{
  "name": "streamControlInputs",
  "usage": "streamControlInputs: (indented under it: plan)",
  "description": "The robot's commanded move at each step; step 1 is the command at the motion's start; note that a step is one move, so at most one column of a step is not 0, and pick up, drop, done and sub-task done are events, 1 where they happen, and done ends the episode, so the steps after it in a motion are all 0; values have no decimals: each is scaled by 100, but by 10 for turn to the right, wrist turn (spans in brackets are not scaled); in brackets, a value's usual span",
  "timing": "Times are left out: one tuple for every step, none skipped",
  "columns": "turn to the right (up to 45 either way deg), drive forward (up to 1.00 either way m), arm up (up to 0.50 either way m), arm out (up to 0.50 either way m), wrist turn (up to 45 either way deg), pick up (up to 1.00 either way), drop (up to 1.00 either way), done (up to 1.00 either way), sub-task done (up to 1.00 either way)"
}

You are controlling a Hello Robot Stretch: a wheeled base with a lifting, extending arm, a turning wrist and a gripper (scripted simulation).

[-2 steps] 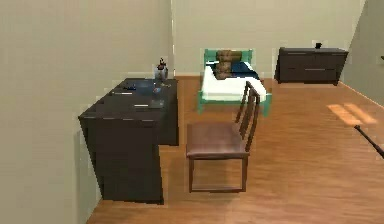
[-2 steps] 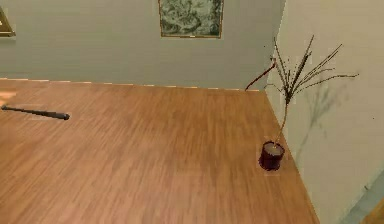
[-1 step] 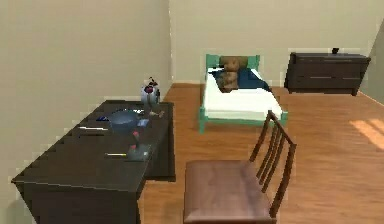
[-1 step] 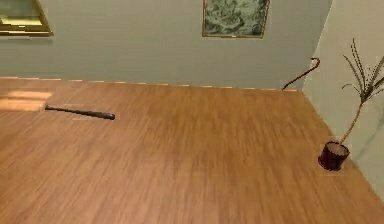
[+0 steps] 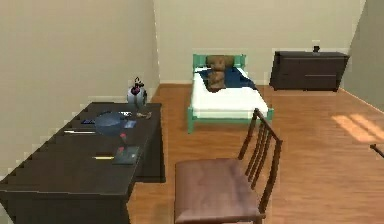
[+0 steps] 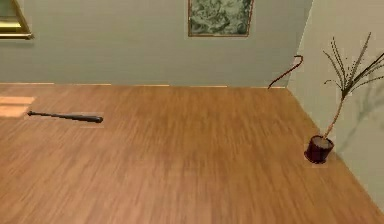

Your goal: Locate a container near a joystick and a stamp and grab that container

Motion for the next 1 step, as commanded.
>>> streamControlInputs:
  plan:
    - [0,15,0,0,0,0,0,0,0]
